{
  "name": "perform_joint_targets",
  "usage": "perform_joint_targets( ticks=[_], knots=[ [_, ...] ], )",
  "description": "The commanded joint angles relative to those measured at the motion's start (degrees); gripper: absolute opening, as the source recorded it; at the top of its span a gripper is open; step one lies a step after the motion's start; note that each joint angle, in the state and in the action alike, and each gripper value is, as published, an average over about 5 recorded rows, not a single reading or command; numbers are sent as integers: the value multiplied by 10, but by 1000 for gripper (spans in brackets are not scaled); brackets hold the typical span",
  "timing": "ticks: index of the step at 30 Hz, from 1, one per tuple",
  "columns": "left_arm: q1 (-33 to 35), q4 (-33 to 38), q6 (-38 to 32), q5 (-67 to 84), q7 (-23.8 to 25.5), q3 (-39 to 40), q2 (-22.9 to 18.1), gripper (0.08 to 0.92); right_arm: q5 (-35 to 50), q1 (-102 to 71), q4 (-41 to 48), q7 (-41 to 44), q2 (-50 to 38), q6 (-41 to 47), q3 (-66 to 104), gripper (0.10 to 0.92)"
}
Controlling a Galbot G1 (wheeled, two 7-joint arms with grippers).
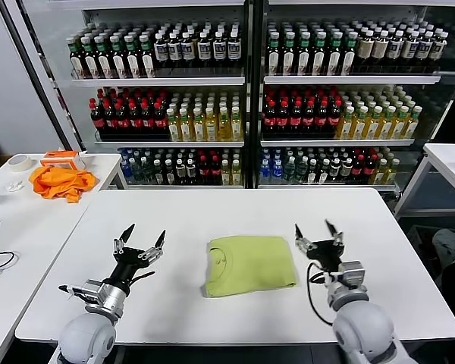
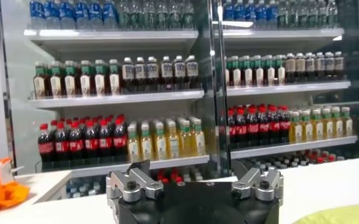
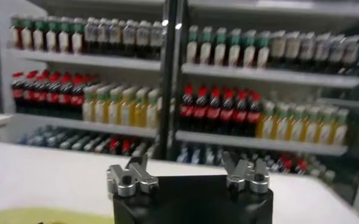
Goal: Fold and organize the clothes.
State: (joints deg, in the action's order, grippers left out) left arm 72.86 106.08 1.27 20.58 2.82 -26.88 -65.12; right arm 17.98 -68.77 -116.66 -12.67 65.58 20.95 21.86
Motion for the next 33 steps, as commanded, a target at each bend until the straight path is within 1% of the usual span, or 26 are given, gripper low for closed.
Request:
perform_joint_targets(
  ticks=[1,4,15,23,28,33],
  knots=[
    [4,-6,-27,-16,12,2,-3,822,-33,12,59,46,-8,-71,88,797],
    [5,-5,-28,-16,14,0,-2,823,-33,11,77,61,-10,-84,94,819],
    [5,-3,-37,-12,19,-1,2,823,-40,9,91,66,-7,-87,98,823],
    [-19,-25,-38,-32,57,-18,3,822,-65,7,99,77,-6,-109,100,823],
    [-30,-27,-39,-77,56,-18,4,823,-82,-1,100,84,-1,-128,94,823],
    [-32,-28,-40,-79,47,-13,2,822,-89,0,102,84,3,-130,92,823]
  ],
)
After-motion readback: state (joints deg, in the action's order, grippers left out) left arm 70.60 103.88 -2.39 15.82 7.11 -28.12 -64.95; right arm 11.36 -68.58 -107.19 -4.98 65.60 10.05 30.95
